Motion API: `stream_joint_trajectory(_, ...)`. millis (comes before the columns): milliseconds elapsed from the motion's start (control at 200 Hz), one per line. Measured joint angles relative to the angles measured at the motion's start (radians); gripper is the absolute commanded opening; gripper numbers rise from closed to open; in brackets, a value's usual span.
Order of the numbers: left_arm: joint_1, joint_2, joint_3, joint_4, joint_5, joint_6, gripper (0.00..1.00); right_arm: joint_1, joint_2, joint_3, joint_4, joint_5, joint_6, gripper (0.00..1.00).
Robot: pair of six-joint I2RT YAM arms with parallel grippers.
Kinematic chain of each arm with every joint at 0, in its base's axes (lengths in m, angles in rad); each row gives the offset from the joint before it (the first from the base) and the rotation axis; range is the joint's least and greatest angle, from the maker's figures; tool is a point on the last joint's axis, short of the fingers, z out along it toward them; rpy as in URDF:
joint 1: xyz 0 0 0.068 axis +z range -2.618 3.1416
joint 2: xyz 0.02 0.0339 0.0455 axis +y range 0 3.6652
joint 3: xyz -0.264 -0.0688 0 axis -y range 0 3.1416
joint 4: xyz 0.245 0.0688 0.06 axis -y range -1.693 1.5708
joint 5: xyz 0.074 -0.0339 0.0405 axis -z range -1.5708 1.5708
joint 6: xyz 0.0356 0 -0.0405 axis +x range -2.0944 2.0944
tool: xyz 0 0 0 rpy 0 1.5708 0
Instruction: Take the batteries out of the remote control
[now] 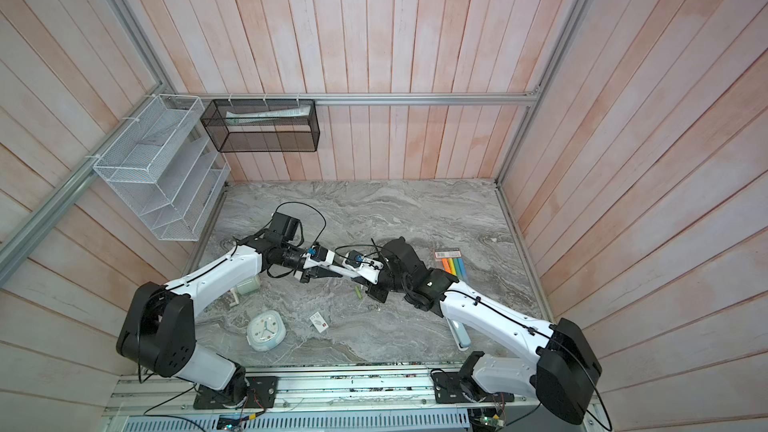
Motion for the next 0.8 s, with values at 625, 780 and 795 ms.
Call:
stream_joint_trajectory(625, 0.031, 0.031, 0.055, 0.043, -0.035, -0.281, 0.00, -0.051, -0.068, 0.006, 0.050, 0.121, 0.140, 0.74)
stream_joint_trajectory(780, 0.031, 0.003, -0.015, 0.192, -0.107, -0.502, 0.00, -0.139, -0.122, -0.010, 0.071, 0.115, 0.205, 0.73)
stream_joint_trajectory(795, 0.031, -0.002, -0.025, 0.204, -0.113, -0.520, 0.00, -0.150, -0.129, -0.016, 0.075, 0.109, 0.209, 0.73)
